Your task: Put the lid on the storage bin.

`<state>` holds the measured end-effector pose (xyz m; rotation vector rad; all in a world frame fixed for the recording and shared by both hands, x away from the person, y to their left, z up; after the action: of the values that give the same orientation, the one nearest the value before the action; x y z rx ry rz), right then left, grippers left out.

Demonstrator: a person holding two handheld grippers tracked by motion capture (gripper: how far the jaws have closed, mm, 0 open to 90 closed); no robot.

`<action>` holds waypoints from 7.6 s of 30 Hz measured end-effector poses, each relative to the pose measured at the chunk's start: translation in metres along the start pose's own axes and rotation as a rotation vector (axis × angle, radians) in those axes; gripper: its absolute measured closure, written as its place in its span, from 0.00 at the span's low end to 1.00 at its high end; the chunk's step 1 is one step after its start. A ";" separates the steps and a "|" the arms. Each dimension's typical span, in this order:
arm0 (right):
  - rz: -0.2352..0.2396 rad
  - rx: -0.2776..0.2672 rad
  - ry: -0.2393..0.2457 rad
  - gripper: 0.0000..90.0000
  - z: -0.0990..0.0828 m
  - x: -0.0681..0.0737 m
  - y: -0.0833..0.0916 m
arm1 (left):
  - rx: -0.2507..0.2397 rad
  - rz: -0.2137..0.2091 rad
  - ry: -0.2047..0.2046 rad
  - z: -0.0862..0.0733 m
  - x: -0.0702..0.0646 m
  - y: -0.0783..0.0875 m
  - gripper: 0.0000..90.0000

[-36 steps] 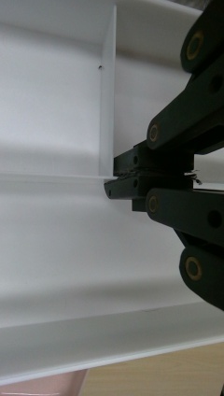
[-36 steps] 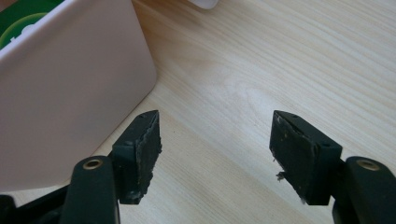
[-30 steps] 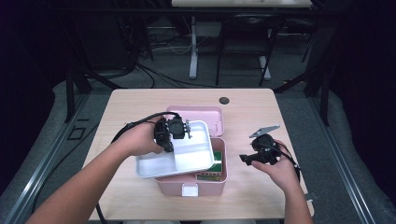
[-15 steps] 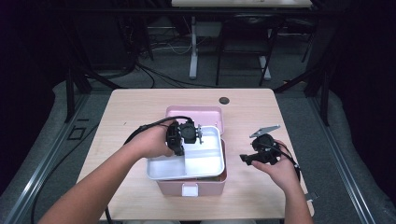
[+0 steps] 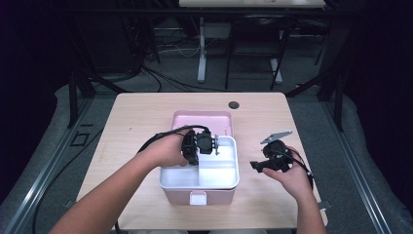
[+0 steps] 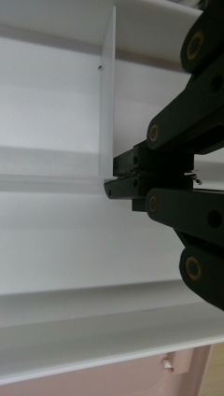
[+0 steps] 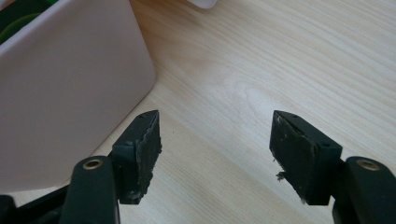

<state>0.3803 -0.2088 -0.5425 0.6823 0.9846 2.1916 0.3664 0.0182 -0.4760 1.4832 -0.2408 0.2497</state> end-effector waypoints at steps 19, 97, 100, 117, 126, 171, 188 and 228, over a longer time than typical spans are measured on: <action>0.003 0.003 -0.010 0.37 -0.001 -0.001 0.000 | -0.006 -0.021 0.015 -0.003 -0.004 -0.021 0.99; -0.005 -0.080 -0.174 0.65 0.127 -0.024 -0.046 | 0.013 -0.025 0.052 -0.002 -0.008 -0.033 0.97; -0.007 -0.084 -0.185 0.66 0.129 -0.024 -0.048 | 0.014 -0.025 0.052 -0.002 -0.008 -0.033 0.97; -0.061 -0.068 -0.271 0.77 0.139 -0.030 -0.076 | 0.013 -0.024 0.059 -0.002 -0.008 -0.033 0.96; -0.077 -0.061 -0.308 0.80 0.138 -0.038 -0.084 | 0.012 -0.024 0.060 -0.002 -0.008 -0.033 0.96; -0.054 -0.222 -0.330 0.95 0.157 -0.016 -0.033 | 0.026 -0.037 0.060 -0.002 -0.008 -0.033 0.96; -0.034 -0.363 -0.224 0.97 0.151 0.010 0.005 | 0.024 -0.036 0.065 -0.002 -0.008 -0.033 0.96; -0.056 -0.440 -0.073 0.98 0.122 0.048 0.035 | -0.290 0.057 0.466 -0.052 0.011 0.016 0.72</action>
<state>0.4186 -0.1368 -0.4337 0.5143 0.4513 2.2115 0.3722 0.0716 -0.4615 1.0969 0.0561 0.5719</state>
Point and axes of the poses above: each handheld gripper's, and its own axes: y roughly backward along the jaws, z roughly out of its top, x roughly to its left, the point moved 7 cm from there along -y, roughly forward along the jaws, and after that the axes turned 13 degrees about z, right-handed, at the moved point
